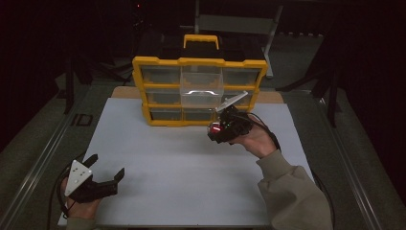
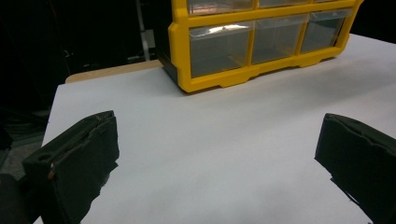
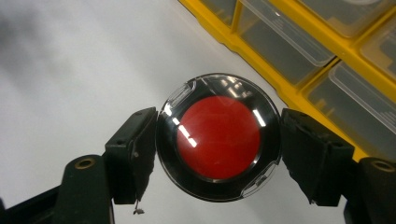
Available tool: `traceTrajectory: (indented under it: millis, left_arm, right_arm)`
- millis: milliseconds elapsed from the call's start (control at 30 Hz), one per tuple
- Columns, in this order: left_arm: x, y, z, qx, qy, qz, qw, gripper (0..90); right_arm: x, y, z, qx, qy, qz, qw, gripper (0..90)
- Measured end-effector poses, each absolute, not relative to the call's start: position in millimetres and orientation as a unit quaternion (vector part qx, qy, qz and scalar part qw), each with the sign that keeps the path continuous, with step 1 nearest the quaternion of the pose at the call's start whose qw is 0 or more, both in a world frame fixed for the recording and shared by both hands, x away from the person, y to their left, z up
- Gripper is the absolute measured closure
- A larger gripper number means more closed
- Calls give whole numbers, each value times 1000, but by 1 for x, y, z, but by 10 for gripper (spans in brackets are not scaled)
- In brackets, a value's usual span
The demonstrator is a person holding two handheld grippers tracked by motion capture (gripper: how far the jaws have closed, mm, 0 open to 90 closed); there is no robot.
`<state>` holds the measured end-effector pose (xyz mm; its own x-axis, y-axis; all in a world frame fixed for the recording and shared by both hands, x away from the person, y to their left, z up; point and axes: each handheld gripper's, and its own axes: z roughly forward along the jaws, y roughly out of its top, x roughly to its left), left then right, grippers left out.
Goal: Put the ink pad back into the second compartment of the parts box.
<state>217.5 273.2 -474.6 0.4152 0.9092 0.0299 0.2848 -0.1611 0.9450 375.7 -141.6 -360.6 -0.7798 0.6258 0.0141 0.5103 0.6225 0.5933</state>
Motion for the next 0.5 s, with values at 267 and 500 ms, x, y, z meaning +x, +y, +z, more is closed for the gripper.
traceTrajectory:
  millis: [267,500]
  left_arm:
    - [218,273,-475,690,433,324,481,2]
    - [218,273,-475,690,433,323,481,2]
  right_arm:
    - [380,-149,-354,322,894,293,105,295]
    - [388,-157,-348,330,893,287,111,296]
